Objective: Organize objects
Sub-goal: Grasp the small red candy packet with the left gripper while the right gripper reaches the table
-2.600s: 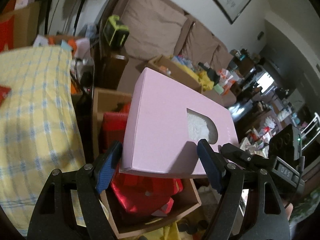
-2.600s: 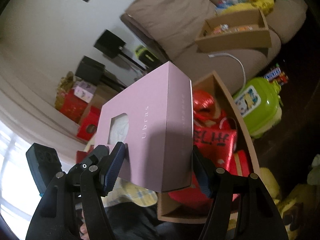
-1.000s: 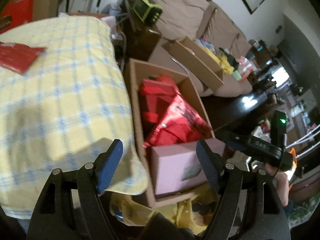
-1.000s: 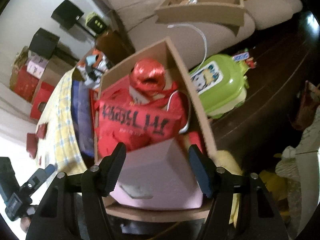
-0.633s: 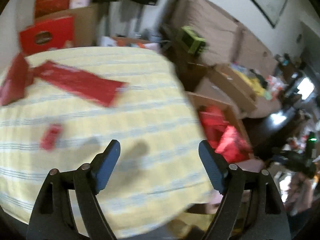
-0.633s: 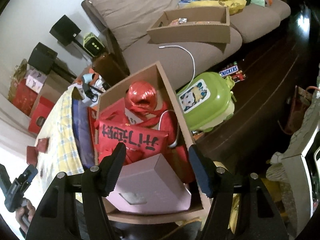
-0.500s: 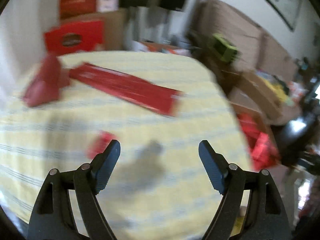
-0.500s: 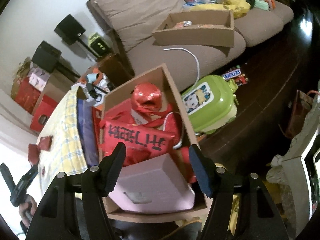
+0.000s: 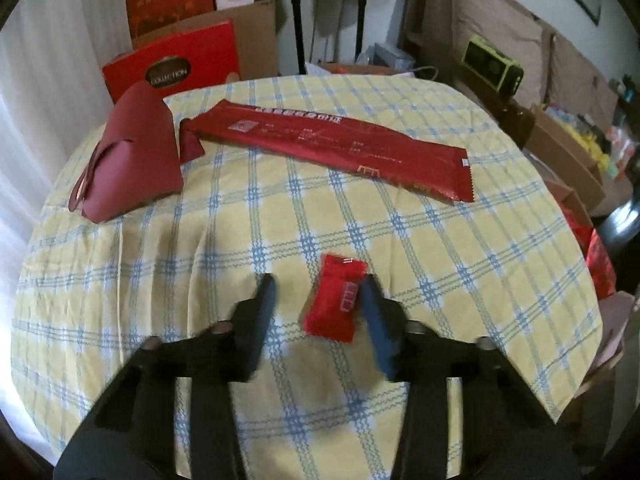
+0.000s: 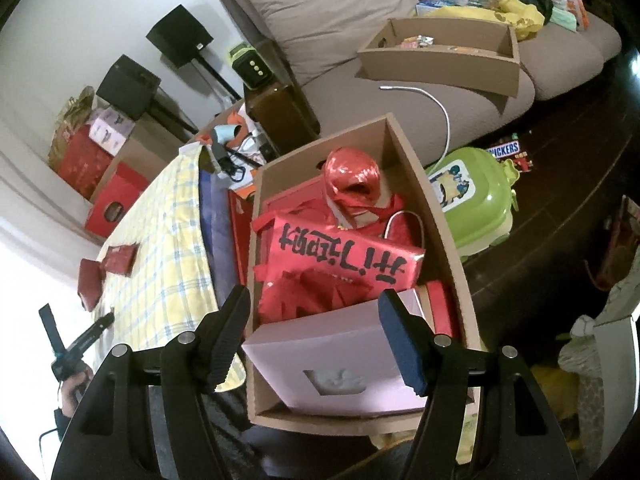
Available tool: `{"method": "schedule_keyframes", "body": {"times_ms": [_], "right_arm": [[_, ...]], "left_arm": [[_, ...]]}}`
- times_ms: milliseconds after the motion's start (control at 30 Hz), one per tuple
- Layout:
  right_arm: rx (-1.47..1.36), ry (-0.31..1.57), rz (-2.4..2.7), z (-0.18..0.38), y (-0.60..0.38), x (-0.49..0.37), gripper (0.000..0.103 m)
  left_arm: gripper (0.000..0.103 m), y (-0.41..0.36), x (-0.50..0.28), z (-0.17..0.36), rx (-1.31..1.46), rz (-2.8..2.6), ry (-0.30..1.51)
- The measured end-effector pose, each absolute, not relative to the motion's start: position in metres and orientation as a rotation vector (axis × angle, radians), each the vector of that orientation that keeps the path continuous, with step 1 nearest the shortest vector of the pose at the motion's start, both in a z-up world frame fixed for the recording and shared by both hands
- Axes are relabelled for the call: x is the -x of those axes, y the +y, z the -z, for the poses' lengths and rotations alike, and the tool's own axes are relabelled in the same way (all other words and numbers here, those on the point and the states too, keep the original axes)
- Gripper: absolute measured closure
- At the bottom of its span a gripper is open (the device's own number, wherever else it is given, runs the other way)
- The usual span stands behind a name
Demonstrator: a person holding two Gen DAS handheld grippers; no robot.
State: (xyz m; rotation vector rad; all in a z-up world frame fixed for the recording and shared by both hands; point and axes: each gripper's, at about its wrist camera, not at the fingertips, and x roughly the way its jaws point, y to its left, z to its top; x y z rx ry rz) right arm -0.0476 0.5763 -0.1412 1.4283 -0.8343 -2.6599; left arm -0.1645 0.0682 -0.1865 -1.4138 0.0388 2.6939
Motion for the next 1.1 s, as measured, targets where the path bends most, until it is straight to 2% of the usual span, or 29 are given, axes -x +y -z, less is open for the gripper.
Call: {"method": "schedule_keyframes", "body": {"times_ms": [33,300,467,600,767,933,1100], "right_arm": [[-1.421,-0.833,2.663,0.139,0.575,0.047,0.035],[-1.349,-0.789,2.568,0.127,0.513,0.057,0.034],[-1.285,-0.577,2.486,0.108,0.426,0.09,0.034],[-1.243,-0.424,2.401,0.092,0.344,0.126,0.035],[-1.178,-0.25,2.271,0.085,0.239,0.174,0.044],[-1.186,0.019,2.244,0.113,0.138,0.224,0.069],[-1.178,0.1,2.256,0.143,0.071,0.28,0.07]], "left_arm": [[0.086,0.067,0.166,0.185,1.419,-2.689,0.028],[0.086,0.022,0.168,0.163,1.389,-2.702,-0.204],[0.086,-0.03,0.164,0.14,1.316,-2.79,-0.423],[0.086,-0.059,0.16,0.133,1.28,-2.852,-0.486],[0.086,-0.094,0.154,0.131,1.242,-2.894,-0.568],[0.086,-0.114,0.149,0.135,1.197,-2.905,-0.611],[0.086,-0.129,0.144,0.132,1.146,-2.905,-0.648]]}}
